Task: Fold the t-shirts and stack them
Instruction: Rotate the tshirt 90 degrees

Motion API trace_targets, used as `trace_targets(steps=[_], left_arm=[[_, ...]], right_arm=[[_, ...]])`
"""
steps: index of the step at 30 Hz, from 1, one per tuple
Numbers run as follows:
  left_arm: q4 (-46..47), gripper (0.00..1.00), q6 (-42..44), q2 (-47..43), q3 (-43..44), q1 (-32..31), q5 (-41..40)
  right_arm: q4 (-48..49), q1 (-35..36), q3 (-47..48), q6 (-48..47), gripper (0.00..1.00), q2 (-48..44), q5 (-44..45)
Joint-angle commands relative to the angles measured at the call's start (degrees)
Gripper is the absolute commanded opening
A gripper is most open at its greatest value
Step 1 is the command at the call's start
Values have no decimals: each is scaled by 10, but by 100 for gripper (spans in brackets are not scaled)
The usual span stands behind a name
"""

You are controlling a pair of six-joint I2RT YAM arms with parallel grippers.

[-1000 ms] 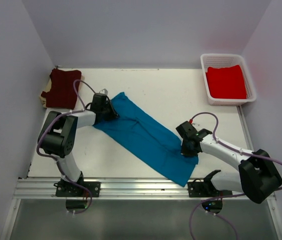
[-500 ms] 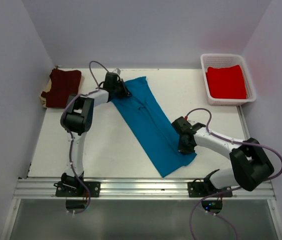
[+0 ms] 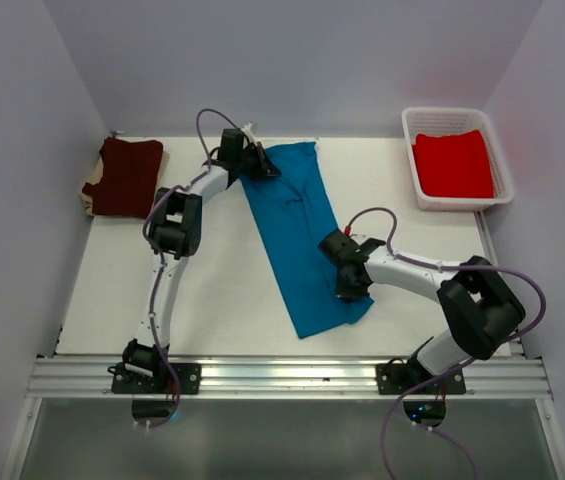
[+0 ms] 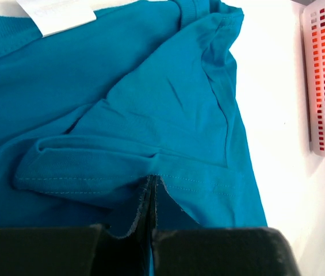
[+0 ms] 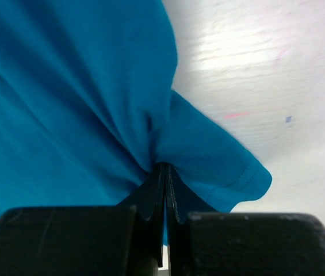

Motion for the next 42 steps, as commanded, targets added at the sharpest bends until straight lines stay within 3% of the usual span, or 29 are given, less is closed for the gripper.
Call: trace_targets(steps=[1, 9, 21, 27, 35, 42], left_arm=[[-42, 0, 33, 28, -2, 13, 14], [-22, 0, 55, -16, -43, 17, 33], [37, 0, 86, -151, -251, 17, 66], [15, 0, 100, -155, -229, 13, 97], [-20, 0, 98, -114, -128, -9, 113], [29, 0, 88, -171, -153, -19, 125]], right_arm=[[35, 55, -22, 71, 0, 9, -30], [6, 174, -18, 142, 0, 4, -15], [-7, 293, -18, 229, 0, 36, -9], [-30, 357, -7, 275, 0, 32, 5], [-66, 376, 32, 283, 0, 41, 43], [-165, 376, 97, 287, 0, -10, 180]])
